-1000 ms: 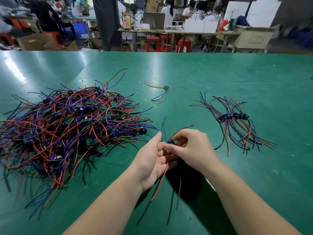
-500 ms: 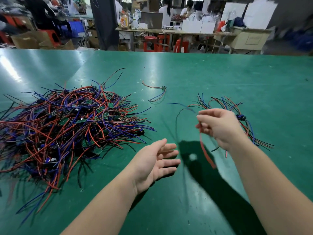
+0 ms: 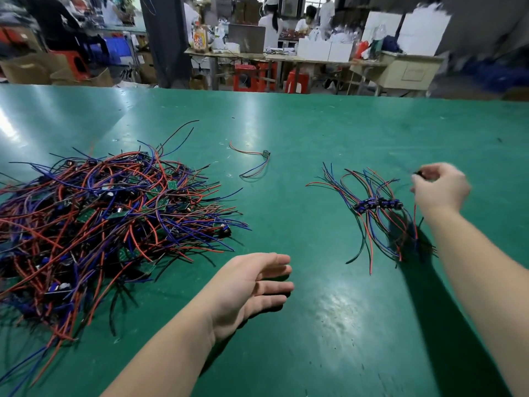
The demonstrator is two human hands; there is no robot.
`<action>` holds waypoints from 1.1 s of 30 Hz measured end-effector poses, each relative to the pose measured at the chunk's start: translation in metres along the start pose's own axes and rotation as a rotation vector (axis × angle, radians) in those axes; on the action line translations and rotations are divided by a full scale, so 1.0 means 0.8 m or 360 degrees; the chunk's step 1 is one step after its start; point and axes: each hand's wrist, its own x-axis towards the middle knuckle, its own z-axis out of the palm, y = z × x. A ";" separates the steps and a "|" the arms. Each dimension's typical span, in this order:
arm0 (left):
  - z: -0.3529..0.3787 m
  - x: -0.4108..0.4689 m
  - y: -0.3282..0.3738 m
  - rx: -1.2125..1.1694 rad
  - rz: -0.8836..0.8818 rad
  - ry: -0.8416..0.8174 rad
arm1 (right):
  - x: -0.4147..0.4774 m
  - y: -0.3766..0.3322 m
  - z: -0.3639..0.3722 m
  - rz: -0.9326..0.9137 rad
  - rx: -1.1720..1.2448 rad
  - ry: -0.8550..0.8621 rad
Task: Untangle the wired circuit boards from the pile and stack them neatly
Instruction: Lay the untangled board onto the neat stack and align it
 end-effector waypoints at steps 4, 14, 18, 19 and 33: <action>0.001 0.000 0.001 0.0011 -0.0010 0.0005 | -0.013 0.036 0.001 0.0135 -0.0455 -0.0228; 0.002 0.000 0.002 0.0039 -0.0017 0.0034 | -0.014 0.024 -0.003 0.0048 -0.0717 -0.0311; 0.004 -0.002 0.003 0.0047 -0.0020 0.0038 | -0.014 0.024 -0.001 0.0047 -0.0790 -0.0322; 0.004 -0.002 0.003 0.0058 -0.0019 0.0040 | -0.016 0.024 -0.001 0.0042 -0.0830 -0.0344; 0.011 -0.006 0.008 0.0212 0.0086 0.0193 | -0.051 -0.014 0.003 0.0000 -0.0993 -0.0412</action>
